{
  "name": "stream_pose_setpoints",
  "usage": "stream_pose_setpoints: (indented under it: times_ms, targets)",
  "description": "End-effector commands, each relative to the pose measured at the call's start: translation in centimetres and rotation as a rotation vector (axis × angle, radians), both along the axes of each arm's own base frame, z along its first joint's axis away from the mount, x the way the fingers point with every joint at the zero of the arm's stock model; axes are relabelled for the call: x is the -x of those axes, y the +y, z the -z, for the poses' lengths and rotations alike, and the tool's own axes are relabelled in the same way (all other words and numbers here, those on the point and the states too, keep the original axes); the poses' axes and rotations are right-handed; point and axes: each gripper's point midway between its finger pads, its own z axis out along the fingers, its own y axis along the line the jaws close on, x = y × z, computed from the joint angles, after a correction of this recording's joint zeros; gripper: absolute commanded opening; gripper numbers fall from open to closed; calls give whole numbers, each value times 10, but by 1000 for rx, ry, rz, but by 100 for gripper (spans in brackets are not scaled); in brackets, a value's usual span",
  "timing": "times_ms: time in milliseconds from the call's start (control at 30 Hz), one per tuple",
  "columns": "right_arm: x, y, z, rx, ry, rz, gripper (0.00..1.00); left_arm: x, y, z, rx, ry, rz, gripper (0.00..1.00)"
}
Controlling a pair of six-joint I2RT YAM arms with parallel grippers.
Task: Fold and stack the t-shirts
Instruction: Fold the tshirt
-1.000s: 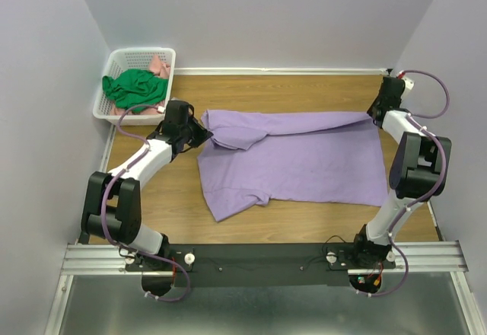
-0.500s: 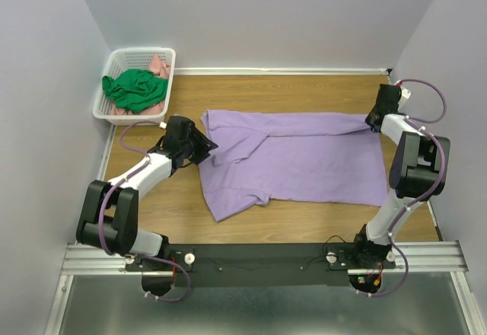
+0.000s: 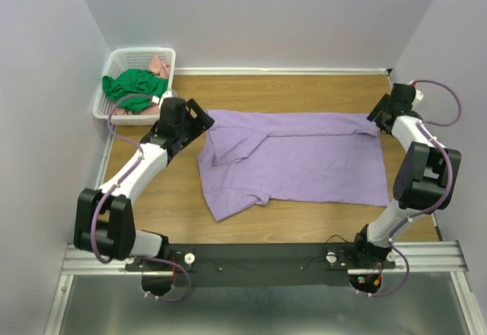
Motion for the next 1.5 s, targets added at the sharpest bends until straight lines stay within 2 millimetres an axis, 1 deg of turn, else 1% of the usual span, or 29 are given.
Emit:
stream_pose_setpoints:
  times_ms: [0, 33, 67, 100, 133, 167, 200, 233, 267, 300, 333, 367, 400, 433, 467, 500, 567, 600, 700, 800, 1033, 1133, 1200, 1233, 1300, 1333, 1400, 1433, 1467]
  targets:
    - [-9, -16, -14, -72, -48, -6, 79, -45, 10, -11, -160, -64, 16, 88]
    - [-13, -17, -12, -87, -50, -7, 79, -52, 6, -10, -164, -61, 34, 88]
    - [-21, -18, -17, -103, -70, -12, 78, -56, 0, -6, -158, -50, 69, 88]
    - [-27, -14, -16, -139, -81, -37, 74, -69, -6, 2, -174, -38, 97, 87]
    - [-31, -11, -7, -163, -70, -48, 73, -74, -6, 6, -182, -27, 104, 87]
    - [-37, -11, -10, -173, -82, -57, 70, -77, -8, 14, -191, -6, 114, 87]
    - [-41, -7, -8, -193, -86, -74, 66, -81, -9, 29, -205, 28, 120, 87]
    - [-43, -5, -8, -205, -89, -88, 65, -90, -10, 26, -220, 13, 132, 87]
    - [-46, -5, -1, -213, -78, -92, 63, -93, -9, 30, -232, 23, 132, 87]
    - [-50, -5, -2, -214, -83, -101, 59, -97, -9, 42, -245, 46, 134, 87]
    - [-52, -3, 0, -226, -83, -113, 57, -105, -8, 39, -260, 35, 131, 86]
    - [-53, -2, 5, -236, -74, -122, 56, -106, -7, 45, -272, 52, 128, 86]
    - [-56, 2, 4, -249, -80, -146, 54, -108, -6, 56, -287, 77, 129, 85]
    - [-57, 3, 7, -251, -76, -156, 52, -115, -4, 53, -293, 70, 119, 84]
    - [-57, 4, 12, -261, -67, -160, 51, -116, -4, 56, -291, 78, 114, 84]
    - [-57, 6, 14, -267, -64, -166, 51, -117, -4, 65, -293, 97, 115, 82]
    - [-57, 11, 17, -286, -60, -190, 50, -122, -6, 67, -289, 96, 116, 78]
    - [-55, 11, 19, -288, -56, -190, 50, -124, -7, 75, -289, 112, 122, 77]
    - [-53, 11, 23, -281, -42, -196, 50, -127, -6, 82, -296, 131, 115, 71]
    - [-51, 8, 25, -264, -34, -193, 50, -126, -4, 96, -303, 163, 103, 62]
    - [-53, 7, 22, -258, -40, -193, 50, -121, 3, 113, -321, 203, 73, 59]
    - [-52, 7, 23, -256, -37, -192, 50, -120, 1, 115, -315, 207, 78, 54]
    - [-51, 6, 23, -253, -35, -191, 50, -120, 0, 112, -310, 203, 80, 39]
    - [-51, 6, 23, -248, -33, -190, 50, -120, 1, 110, -311, 202, 79, 28]
    - [-49, 4, 23, -240, -30, -188, 50, -118, 5, 100, -320, 195, 60, 17]
    - [-49, 3, 22, -233, -30, -184, 50, -118, 8, 97, -330, 195, 42, 7]
    - [-49, 2, 21, -225, -30, -180, 50, -114, 11, 85, -324, 187, 22, 4]
    - [-50, 1, 20, -222, -34, -177, 50, -110, 10, 84, -317, 191, 24, 0]
    - [-50, 1, 20, -224, -33, -176, 50, -108, 11, 82, -310, 188, 22, 0]
